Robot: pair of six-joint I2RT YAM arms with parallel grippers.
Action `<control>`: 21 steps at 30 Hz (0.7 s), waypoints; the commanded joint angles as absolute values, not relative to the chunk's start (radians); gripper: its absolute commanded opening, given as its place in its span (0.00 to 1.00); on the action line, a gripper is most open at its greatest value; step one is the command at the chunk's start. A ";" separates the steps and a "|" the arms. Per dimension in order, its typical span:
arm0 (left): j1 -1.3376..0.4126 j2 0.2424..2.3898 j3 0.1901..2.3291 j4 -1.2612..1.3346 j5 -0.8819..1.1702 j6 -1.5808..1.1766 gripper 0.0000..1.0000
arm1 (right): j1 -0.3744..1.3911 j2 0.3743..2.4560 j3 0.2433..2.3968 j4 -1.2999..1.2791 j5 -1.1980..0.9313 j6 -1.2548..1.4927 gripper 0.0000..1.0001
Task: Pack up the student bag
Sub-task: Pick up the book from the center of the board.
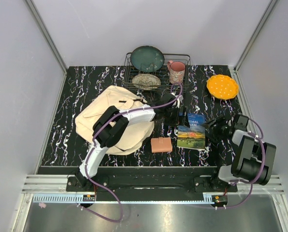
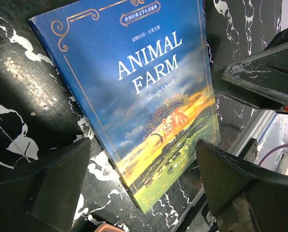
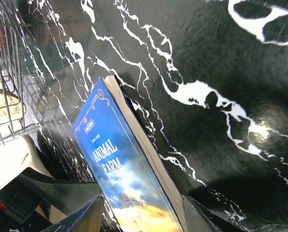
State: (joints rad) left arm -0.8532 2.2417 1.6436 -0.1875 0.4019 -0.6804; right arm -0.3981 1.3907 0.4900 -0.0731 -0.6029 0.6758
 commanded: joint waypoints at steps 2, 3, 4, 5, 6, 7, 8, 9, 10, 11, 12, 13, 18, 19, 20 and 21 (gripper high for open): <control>-0.856 2.249 1.634 -0.204 0.373 -0.669 0.95 | -0.342 1.382 0.489 -0.169 -0.540 0.641 0.72; -0.854 2.266 1.641 -0.201 0.391 -0.667 0.95 | -0.331 1.393 0.492 -0.169 -0.540 0.641 0.71; -0.857 2.276 1.655 -0.198 0.431 -0.672 0.95 | -0.322 1.400 0.498 -0.170 -0.538 0.641 0.71; -0.857 2.284 1.657 -0.189 0.455 -0.678 0.95 | -0.315 1.407 0.502 -0.169 -0.537 0.641 0.70; -0.857 2.295 1.657 -0.155 0.478 -0.686 0.94 | -0.296 1.417 0.503 -0.167 -0.535 0.643 0.70; -0.857 2.298 1.654 -0.143 0.509 -0.698 0.93 | -0.292 1.422 0.506 -0.164 -0.535 0.640 0.69; -0.859 2.299 1.651 -0.134 0.512 -0.699 0.92 | -0.284 1.422 0.508 -0.166 -0.534 0.641 0.67; -0.861 2.293 1.649 -0.121 0.517 -0.698 0.91 | -0.275 1.422 0.508 -0.164 -0.531 0.643 0.65; -0.862 2.290 1.641 -0.120 0.517 -0.692 0.91 | -0.273 1.422 0.508 -0.163 -0.531 0.646 0.62; -0.862 2.284 1.637 -0.117 0.517 -0.689 0.91 | -0.270 1.424 0.508 -0.161 -0.531 0.646 0.59; -0.862 2.277 1.634 -0.106 0.520 -0.687 0.91 | -0.267 1.424 0.508 -0.155 -0.532 0.650 0.55; -0.862 2.273 1.628 -0.103 0.522 -0.687 0.90 | -0.264 1.428 0.508 -0.149 -0.544 0.653 0.53; -0.864 2.266 1.632 -0.101 0.529 -0.684 0.88 | -0.250 1.431 0.508 -0.091 -0.618 0.663 0.45; -0.862 2.266 1.634 -0.101 0.537 -0.683 0.87 | -0.249 1.428 0.508 -0.083 -0.639 0.666 0.43; -0.862 2.264 1.635 -0.101 0.535 -0.683 0.87 | -0.244 1.424 0.506 -0.077 -0.646 0.667 0.44; -0.862 2.266 1.637 -0.101 0.537 -0.683 0.87 | -0.241 1.416 0.506 -0.058 -0.653 0.667 0.44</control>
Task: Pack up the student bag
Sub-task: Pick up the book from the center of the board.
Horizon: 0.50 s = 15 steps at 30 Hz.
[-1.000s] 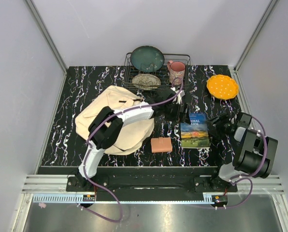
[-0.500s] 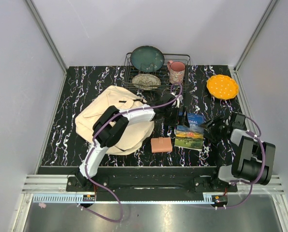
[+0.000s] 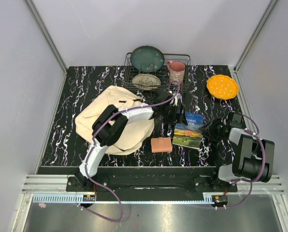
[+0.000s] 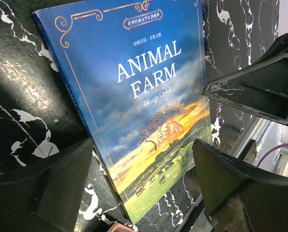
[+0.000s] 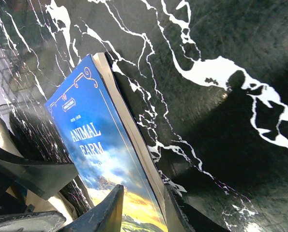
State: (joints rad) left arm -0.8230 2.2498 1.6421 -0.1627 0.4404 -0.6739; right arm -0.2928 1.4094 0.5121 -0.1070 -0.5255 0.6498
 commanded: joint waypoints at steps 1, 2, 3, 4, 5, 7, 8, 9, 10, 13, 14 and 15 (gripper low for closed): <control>-0.862 2.266 1.638 -0.101 0.538 -0.683 0.86 | -0.242 1.414 0.506 -0.052 -0.679 0.664 0.44; -0.862 2.266 1.640 -0.101 0.540 -0.683 0.86 | -0.241 1.411 0.505 -0.042 -0.695 0.666 0.38; -0.862 2.266 1.640 -0.101 0.540 -0.683 0.86 | -0.241 1.405 0.503 -0.026 -0.709 0.666 0.35; -0.862 2.266 1.641 -0.103 0.541 -0.683 0.85 | -0.241 1.405 0.502 -0.022 -0.730 0.664 0.34; -0.862 2.266 1.643 -0.103 0.540 -0.683 0.85 | -0.239 1.404 0.500 -0.011 -0.747 0.666 0.34; -0.862 2.266 1.644 -0.106 0.540 -0.681 0.84 | -0.239 1.399 0.494 0.035 -0.779 0.666 0.33; -0.862 2.264 1.644 -0.106 0.540 -0.681 0.84 | -0.239 1.399 0.494 0.037 -0.779 0.666 0.36; -0.862 2.264 1.644 -0.106 0.541 -0.681 0.84 | -0.239 1.401 0.494 0.035 -0.776 0.666 0.40; -0.862 2.263 1.646 -0.106 0.541 -0.680 0.84 | -0.239 1.402 0.494 0.037 -0.781 0.661 0.42; -0.862 2.261 1.644 -0.106 0.545 -0.680 0.83 | -0.239 1.404 0.482 0.075 -0.814 0.673 0.42; -0.861 2.261 1.644 -0.104 0.543 -0.680 0.83 | -0.239 1.404 0.482 0.084 -0.821 0.675 0.42; -0.862 2.261 1.646 -0.104 0.545 -0.680 0.83 | -0.239 1.410 0.485 0.083 -0.821 0.673 0.41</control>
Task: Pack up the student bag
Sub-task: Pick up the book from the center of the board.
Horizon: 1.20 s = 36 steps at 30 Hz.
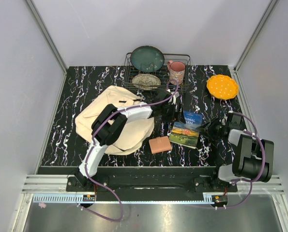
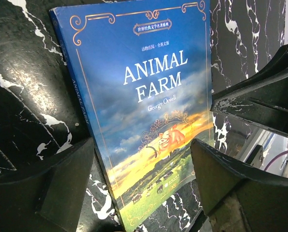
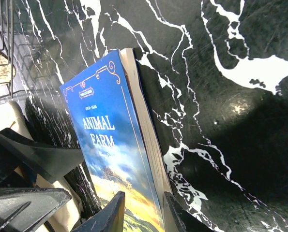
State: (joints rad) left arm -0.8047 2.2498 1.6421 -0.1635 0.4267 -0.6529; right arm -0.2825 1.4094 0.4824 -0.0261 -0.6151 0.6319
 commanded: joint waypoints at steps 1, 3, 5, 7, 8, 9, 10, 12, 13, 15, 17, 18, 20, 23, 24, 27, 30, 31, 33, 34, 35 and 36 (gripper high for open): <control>-0.861 2.261 1.649 -0.104 0.545 -0.680 0.83 | -0.239 1.410 0.485 0.086 -0.828 0.672 0.41; -0.862 2.263 1.649 -0.103 0.545 -0.681 0.83 | -0.239 1.404 0.468 0.139 -0.847 0.695 0.37; -0.861 2.263 1.652 -0.101 0.548 -0.684 0.82 | -0.238 1.397 0.459 0.164 -0.857 0.713 0.36; -0.862 2.263 1.651 -0.101 0.549 -0.686 0.82 | -0.238 1.405 0.463 0.150 -0.844 0.710 0.36; -0.862 2.263 1.651 -0.100 0.548 -0.686 0.82 | -0.238 1.413 0.466 0.144 -0.842 0.704 0.36; -0.861 2.263 1.652 -0.098 0.548 -0.686 0.82 | -0.238 1.433 0.469 0.141 -0.844 0.701 0.36; -0.862 2.263 1.652 -0.100 0.549 -0.687 0.82 | -0.238 1.442 0.469 0.138 -0.838 0.701 0.36; -0.861 2.261 1.651 -0.103 0.549 -0.686 0.82 | -0.238 1.460 0.469 0.127 -0.825 0.693 0.36; -0.861 2.260 1.651 -0.104 0.546 -0.684 0.82 | -0.238 1.463 0.469 0.118 -0.809 0.689 0.34; -0.861 2.256 1.646 -0.104 0.545 -0.684 0.81 | -0.238 1.463 0.469 0.100 -0.793 0.681 0.25; -0.859 2.250 1.643 -0.106 0.540 -0.684 0.81 | -0.238 1.445 0.469 0.081 -0.764 0.673 0.01; -0.854 2.249 1.641 -0.106 0.538 -0.684 0.81 | -0.238 1.433 0.474 0.055 -0.753 0.664 0.00; -0.853 2.231 1.635 -0.103 0.529 -0.681 0.82 | -0.236 1.381 0.483 0.016 -0.712 0.649 0.00; -0.838 2.171 1.605 -0.088 0.503 -0.675 0.89 | -0.239 1.272 0.514 -0.104 -0.635 0.621 0.00; -0.827 2.151 1.589 -0.087 0.489 -0.670 0.90 | -0.239 1.244 0.529 -0.142 -0.621 0.618 0.00; -0.787 2.012 1.540 -0.078 0.421 -0.646 0.96 | -0.239 1.114 0.560 -0.179 -0.615 0.646 0.00; -0.744 1.913 1.493 -0.068 0.388 -0.637 0.97 | -0.239 1.069 0.600 -0.187 -0.675 0.664 0.00; -0.723 1.889 1.461 -0.061 0.384 -0.638 0.98 | -0.239 1.057 0.618 -0.186 -0.692 0.675 0.00; -0.701 1.814 1.428 -0.037 0.370 -0.638 0.99 | -0.239 1.045 0.635 -0.181 -0.747 0.681 0.00; -0.680 1.793 1.404 -0.031 0.370 -0.638 0.99 | -0.239 1.032 0.650 -0.173 -0.767 0.692 0.00; -0.670 1.775 1.394 -0.025 0.373 -0.632 0.99 | -0.239 1.023 0.656 -0.169 -0.794 0.698 0.00; -0.661 1.752 1.390 -0.023 0.383 -0.632 0.99 | -0.239 1.016 0.661 -0.161 -0.810 0.707 0.00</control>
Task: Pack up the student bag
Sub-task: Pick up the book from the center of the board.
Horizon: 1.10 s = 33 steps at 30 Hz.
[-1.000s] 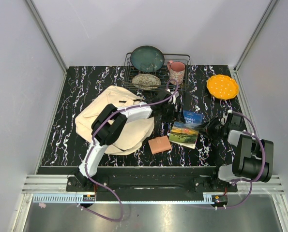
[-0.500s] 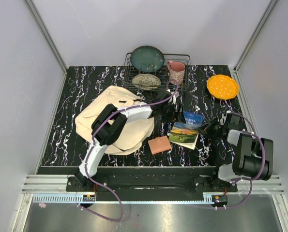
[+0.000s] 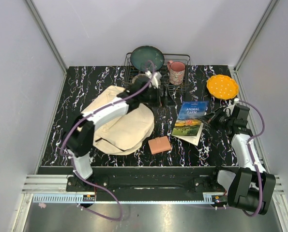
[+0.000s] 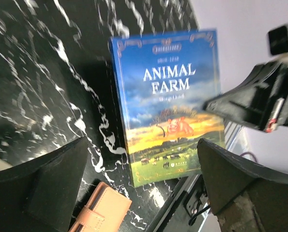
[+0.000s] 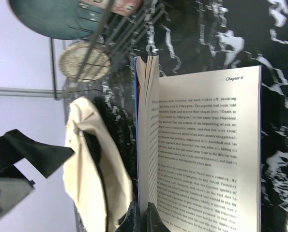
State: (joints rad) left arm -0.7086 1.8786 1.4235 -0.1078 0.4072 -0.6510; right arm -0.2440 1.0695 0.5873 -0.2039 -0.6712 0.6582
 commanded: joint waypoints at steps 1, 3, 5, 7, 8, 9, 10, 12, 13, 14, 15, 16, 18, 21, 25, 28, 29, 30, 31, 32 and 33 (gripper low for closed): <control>-0.644 1.743 1.388 -0.023 0.397 -0.630 0.99 | -0.239 1.000 0.670 -0.132 -0.828 0.728 0.00; -0.632 1.727 1.384 -0.012 0.439 -0.635 0.99 | -0.239 0.994 0.675 -0.089 -0.897 0.761 0.00; -0.623 1.723 1.379 -0.003 0.460 -0.634 0.99 | -0.236 0.994 0.670 0.038 -0.987 0.837 0.00; -0.623 1.726 1.381 -0.003 0.475 -0.632 0.99 | -0.236 0.993 0.655 0.169 -1.026 0.928 0.00; -0.623 1.729 1.381 -0.003 0.483 -0.637 0.99 | -0.233 0.989 0.660 0.187 -1.044 0.937 0.00; -0.623 1.724 1.376 0.036 0.486 -0.644 0.99 | -0.229 0.985 0.663 0.193 -1.048 0.943 0.00; -0.620 1.723 1.361 0.055 0.491 -0.656 0.99 | -0.226 0.982 0.676 0.196 -1.054 0.945 0.00; -0.615 1.726 1.348 0.109 0.515 -0.698 0.99 | -0.210 0.982 0.687 0.202 -1.072 0.946 0.00; -0.614 1.729 1.347 0.123 0.526 -0.707 0.99 | -0.203 0.983 0.692 0.225 -1.080 0.963 0.00; -0.612 1.733 1.347 0.132 0.544 -0.724 0.99 | -0.196 0.985 0.690 0.244 -1.091 0.975 0.00; -0.614 1.739 1.347 0.153 0.549 -0.730 0.99 | -0.181 0.992 0.687 0.264 -1.095 0.989 0.00; -0.612 1.743 1.345 0.163 0.555 -0.736 0.99 | -0.170 0.994 0.684 0.299 -1.100 1.009 0.00; -0.612 1.747 1.347 0.182 0.560 -0.749 0.99 | -0.143 1.006 0.683 0.345 -1.114 1.025 0.00; -0.611 1.759 1.356 0.189 0.575 -0.755 0.99 | -0.117 1.018 0.675 0.400 -1.114 1.058 0.00; -0.612 1.753 1.332 0.245 0.600 -0.782 0.99 | -0.069 1.055 0.666 0.445 -1.112 1.074 0.00; -0.611 1.741 1.318 0.282 0.621 -0.781 0.95 | -0.042 1.086 0.663 0.472 -1.112 1.078 0.00; -0.611 1.729 1.315 0.291 0.630 -0.778 0.93 | -0.028 1.094 0.664 0.474 -1.109 1.075 0.00; -0.611 1.723 1.312 0.302 0.635 -0.772 0.88 | -0.022 1.110 0.664 0.472 -1.108 1.071 0.00; -0.612 1.717 1.305 0.305 0.641 -0.762 0.84 | -0.017 1.118 0.669 0.471 -1.108 1.062 0.00; -0.612 1.704 1.301 0.310 0.649 -0.758 0.73 | -0.011 1.127 0.669 0.471 -1.108 1.057 0.00; -0.611 1.698 1.299 0.314 0.653 -0.752 0.67 | -0.008 1.150 0.672 0.469 -1.109 1.054 0.00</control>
State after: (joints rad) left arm -0.6147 1.7554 1.3109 0.1997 0.5884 -0.7692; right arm -0.0341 1.1160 0.6327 0.3782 -1.0760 1.0481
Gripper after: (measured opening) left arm 0.763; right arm 0.029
